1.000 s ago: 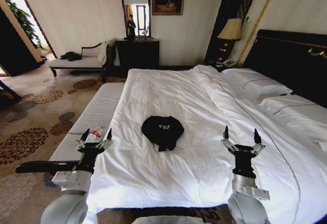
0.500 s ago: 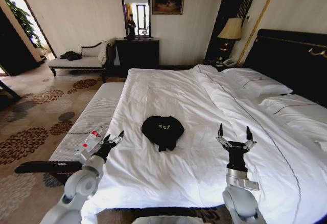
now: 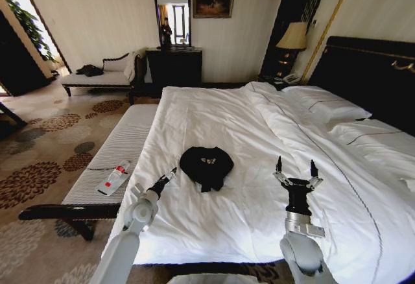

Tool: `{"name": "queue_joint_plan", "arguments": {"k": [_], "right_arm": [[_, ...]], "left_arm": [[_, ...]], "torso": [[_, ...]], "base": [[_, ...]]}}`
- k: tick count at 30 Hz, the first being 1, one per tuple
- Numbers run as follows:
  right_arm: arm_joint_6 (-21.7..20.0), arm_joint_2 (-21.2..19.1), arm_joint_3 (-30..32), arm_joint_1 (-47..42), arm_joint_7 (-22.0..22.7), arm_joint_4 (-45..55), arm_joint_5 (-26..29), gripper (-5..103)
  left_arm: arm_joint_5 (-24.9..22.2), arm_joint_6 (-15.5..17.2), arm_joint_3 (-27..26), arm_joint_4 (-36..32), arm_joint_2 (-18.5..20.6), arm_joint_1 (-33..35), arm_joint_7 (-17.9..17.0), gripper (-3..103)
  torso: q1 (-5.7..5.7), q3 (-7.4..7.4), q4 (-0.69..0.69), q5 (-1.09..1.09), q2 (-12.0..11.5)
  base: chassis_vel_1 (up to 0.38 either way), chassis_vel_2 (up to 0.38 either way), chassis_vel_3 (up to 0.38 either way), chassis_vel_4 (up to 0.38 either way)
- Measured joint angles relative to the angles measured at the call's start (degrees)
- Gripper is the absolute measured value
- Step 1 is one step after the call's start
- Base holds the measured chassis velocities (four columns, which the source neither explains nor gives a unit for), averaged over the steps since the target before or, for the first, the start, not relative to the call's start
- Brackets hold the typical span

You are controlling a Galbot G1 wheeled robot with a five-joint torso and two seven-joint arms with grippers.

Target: Fold the clothes on the bed.

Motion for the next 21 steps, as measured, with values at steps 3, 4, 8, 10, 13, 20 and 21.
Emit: {"name": "queue_joint_plan", "arguments": {"k": [3,4,8,10,13,20,21], "right_arm": [[0.04,-0.14,-0.11,0.73,0.00,-1.06,0.15,100],[0.03,-0.16,-0.13,0.86,0.00,-1.23,0.17,100],[0.03,-0.09,-0.45,1.19,0.01,-2.01,0.11,100],[0.03,-0.03,-0.49,1.12,0.01,-2.03,0.05,100],[0.03,0.13,-0.49,0.59,0.00,-2.03,-0.13,100],[0.04,-0.07,0.00,0.51,-0.01,-2.04,-0.05,100],[0.06,-0.07,0.03,0.52,-0.01,-2.12,-0.04,100]], "left_arm": [[0.53,-0.67,0.26,2.78,-2.55,-2.16,0.00,100],[0.62,-0.83,0.31,3.33,-3.11,-2.67,0.00,100],[1.29,-1.97,0.74,6.19,-6.12,-6.10,0.12,100],[1.40,-2.06,0.80,6.51,-6.40,-6.53,0.14,100],[2.16,-2.26,1.40,8.94,-7.78,-9.14,0.03,100],[3.49,-2.43,2.27,13.13,-9.08,-12.69,-0.13,100],[3.89,-2.50,2.38,13.72,-9.21,-13.21,-0.16,102]], "torso": [[0.00,0.00,0.00,0.01,0.00],[0.00,-0.01,0.00,0.01,0.00],[0.00,0.00,0.00,0.01,0.00],[0.00,0.00,0.00,0.01,0.00],[0.00,-0.01,-0.01,0.01,0.00],[0.00,0.00,-0.01,0.01,0.00],[0.00,0.00,-0.01,0.00,0.00]], "base": [[0.000,0.000,0.000,0.000],[0.000,0.000,0.000,0.000],[0.000,0.000,0.000,0.000],[0.000,0.000,0.000,0.000],[0.000,0.000,0.000,0.000],[0.000,0.000,0.000,0.000],[0.000,0.000,0.000,0.000]]}}
